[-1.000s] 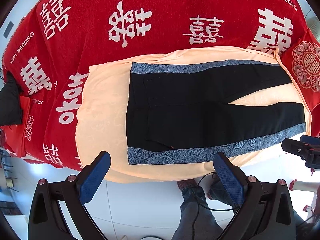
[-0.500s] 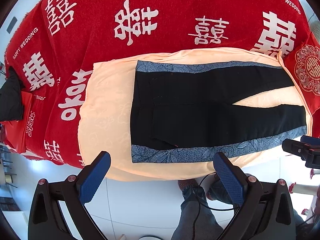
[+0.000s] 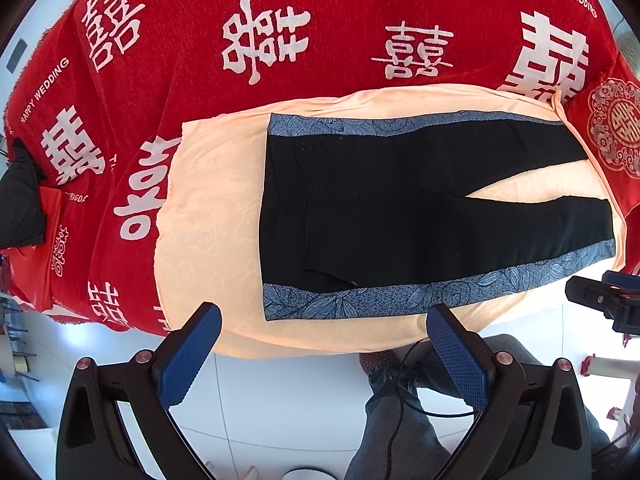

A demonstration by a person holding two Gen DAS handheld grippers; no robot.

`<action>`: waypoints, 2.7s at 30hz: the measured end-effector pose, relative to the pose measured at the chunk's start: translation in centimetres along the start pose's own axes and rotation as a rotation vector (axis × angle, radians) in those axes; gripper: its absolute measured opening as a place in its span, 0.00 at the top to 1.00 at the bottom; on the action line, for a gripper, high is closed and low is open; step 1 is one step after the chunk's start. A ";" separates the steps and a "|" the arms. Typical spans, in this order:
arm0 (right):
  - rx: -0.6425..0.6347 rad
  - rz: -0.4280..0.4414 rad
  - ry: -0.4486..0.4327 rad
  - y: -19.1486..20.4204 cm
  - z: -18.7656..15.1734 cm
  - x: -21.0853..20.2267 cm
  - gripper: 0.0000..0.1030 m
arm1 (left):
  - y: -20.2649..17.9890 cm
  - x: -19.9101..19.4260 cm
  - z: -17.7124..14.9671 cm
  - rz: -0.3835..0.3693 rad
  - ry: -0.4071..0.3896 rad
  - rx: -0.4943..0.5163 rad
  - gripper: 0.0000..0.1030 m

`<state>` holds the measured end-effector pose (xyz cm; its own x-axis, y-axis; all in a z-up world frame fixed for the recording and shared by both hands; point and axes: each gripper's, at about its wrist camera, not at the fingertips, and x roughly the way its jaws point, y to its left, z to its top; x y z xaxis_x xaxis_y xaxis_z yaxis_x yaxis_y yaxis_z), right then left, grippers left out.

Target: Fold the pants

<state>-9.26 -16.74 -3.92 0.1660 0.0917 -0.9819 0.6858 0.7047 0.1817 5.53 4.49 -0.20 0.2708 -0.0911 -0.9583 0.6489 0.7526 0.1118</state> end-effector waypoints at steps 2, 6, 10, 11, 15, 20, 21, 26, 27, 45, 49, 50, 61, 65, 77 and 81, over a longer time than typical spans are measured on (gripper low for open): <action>0.001 0.001 -0.001 0.0 0.0 0.0 0.00 | 0.1 0.1 0.0 0.004 0.002 -0.002 0.00; -0.011 0.002 -0.002 0.3 0.2 0.3 0.00 | 0.4 0.2 0.2 0.006 0.003 -0.017 0.00; -0.012 0.004 -0.017 0.2 1.0 0.2 0.00 | 0.5 0.3 0.4 0.018 0.006 -0.026 0.00; -0.011 0.006 -0.014 0.2 1.1 0.3 0.00 | 0.6 0.3 0.5 0.024 0.005 -0.028 0.00; -0.022 0.008 -0.005 0.4 1.3 0.5 0.00 | 0.7 0.6 0.7 0.022 0.010 -0.035 0.00; 0.003 0.009 0.000 -0.5 1.0 0.7 0.00 | 0.0 1.2 0.8 0.000 0.032 -0.012 0.00; 0.009 0.010 0.006 -0.6 0.9 0.9 0.00 | -0.1 1.3 0.8 -0.006 0.037 -0.009 0.00; 0.043 0.015 0.020 -1.5 0.6 1.3 0.00 | -0.3 2.4 0.7 -0.011 0.069 -0.010 0.00; 0.051 0.021 0.023 -1.7 0.7 1.4 0.00 | -0.3 2.8 0.7 -0.015 0.082 -0.016 0.00; 0.083 0.269 0.136 -2.8 1.9 9.2 0.00 | -0.8 11.8 -0.8 -0.136 0.197 -0.219 0.00; 0.073 0.421 0.167 -1.7 1.6 12.9 0.00 | 1.0 14.7 -2.3 -0.224 0.177 -0.327 0.00; 0.068 0.463 0.175 -1.3 1.5 13.9 0.00 | 1.4 15.4 -2.7 -0.245 0.169 -0.343 0.00; 0.116 0.726 0.311 1.5 -2.2 27.3 0.27 | 4.2 23.3 -7.9 -0.417 0.162 -0.474 0.00; 0.151 0.741 0.268 0.6 -3.0 28.6 0.27 | 4.5 24.5 -8.7 -0.505 0.174 -0.514 0.00; 0.127 0.904 0.069 0.9 1.3 21.5 0.27 | 3.5 24.9 -6.2 -0.749 0.137 -0.665 0.00; 0.107 0.932 0.067 0.1 1.3 20.8 0.27 | 3.9 25.0 -5.1 -0.735 0.097 -0.748 0.01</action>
<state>-4.81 -15.68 -24.20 0.6422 0.6287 -0.4385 0.3588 0.2589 0.8968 11.20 8.50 -25.05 -0.0908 -0.6604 -0.7454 0.0170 0.7473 -0.6642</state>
